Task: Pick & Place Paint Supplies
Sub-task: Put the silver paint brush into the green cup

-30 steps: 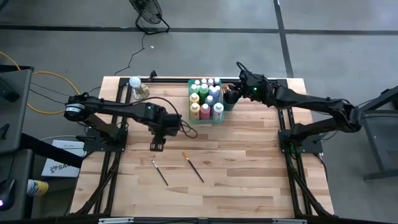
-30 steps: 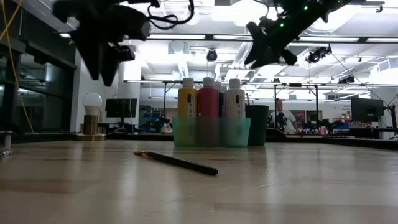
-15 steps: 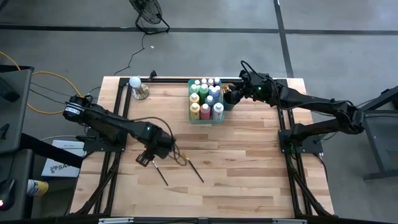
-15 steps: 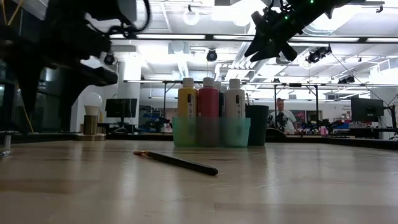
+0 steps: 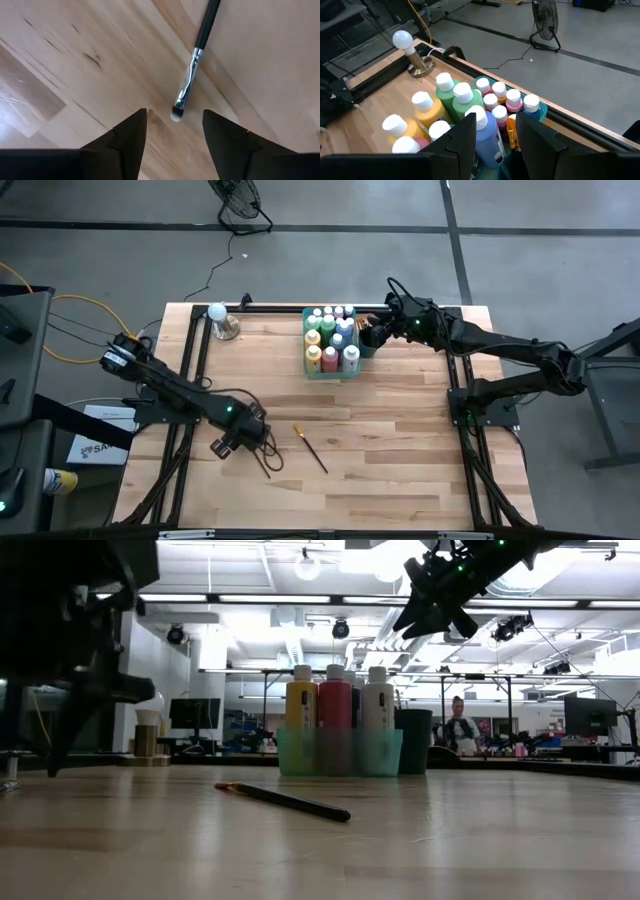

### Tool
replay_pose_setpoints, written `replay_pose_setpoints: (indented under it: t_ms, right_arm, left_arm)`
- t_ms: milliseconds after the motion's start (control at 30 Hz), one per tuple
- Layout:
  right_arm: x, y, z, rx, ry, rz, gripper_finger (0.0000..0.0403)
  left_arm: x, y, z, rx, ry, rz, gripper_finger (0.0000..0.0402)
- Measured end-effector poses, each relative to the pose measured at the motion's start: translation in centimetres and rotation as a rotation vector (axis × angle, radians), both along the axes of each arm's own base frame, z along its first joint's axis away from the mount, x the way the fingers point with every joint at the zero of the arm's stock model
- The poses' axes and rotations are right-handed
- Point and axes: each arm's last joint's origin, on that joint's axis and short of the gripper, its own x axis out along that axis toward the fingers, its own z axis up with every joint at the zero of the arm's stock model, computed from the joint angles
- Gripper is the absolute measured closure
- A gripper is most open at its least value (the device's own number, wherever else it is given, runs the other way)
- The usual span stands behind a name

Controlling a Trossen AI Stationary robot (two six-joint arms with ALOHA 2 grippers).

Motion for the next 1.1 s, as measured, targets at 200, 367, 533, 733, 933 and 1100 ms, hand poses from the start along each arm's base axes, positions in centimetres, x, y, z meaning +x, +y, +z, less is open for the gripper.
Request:
replay_pose_setpoints:
  t_ms: [200,367,533,733,933,1100]
  right_arm:
    - [0.0,0.0,0.0,0.001,-0.001,-0.001,0.0270]
    - [0.0,0.0,0.0,0.001,-0.002,-0.001,0.0270]
    - [0.0,0.0,0.0,0.001,-0.002,-0.001,0.0270]
    - [0.0,0.0,0.0,0.002,-0.002,-0.001,0.0270]
    - [0.0,0.0,0.0,0.003,-0.002,0.002,0.0270]
    - [0.1,0.1,0.0,0.011,-0.006,0.021,0.0270]
  left_arm:
    - [-0.3,-0.4,-0.8,-0.009,-0.032,-0.002,0.0219]
    - [-0.4,-0.4,-1.2,-0.014,-0.058,0.003,0.0256]
    - [-0.9,-0.2,-1.9,-0.010,-0.044,0.004,0.0298]
    - [-1.0,-0.1,-2.1,-0.009,-0.041,0.003,0.0328]
    - [-1.0,-0.1,-2.1,-0.008,-0.040,0.005,0.0382]
    - [-1.0,-0.1,-2.2,-0.009,-0.038,0.025,0.0392]
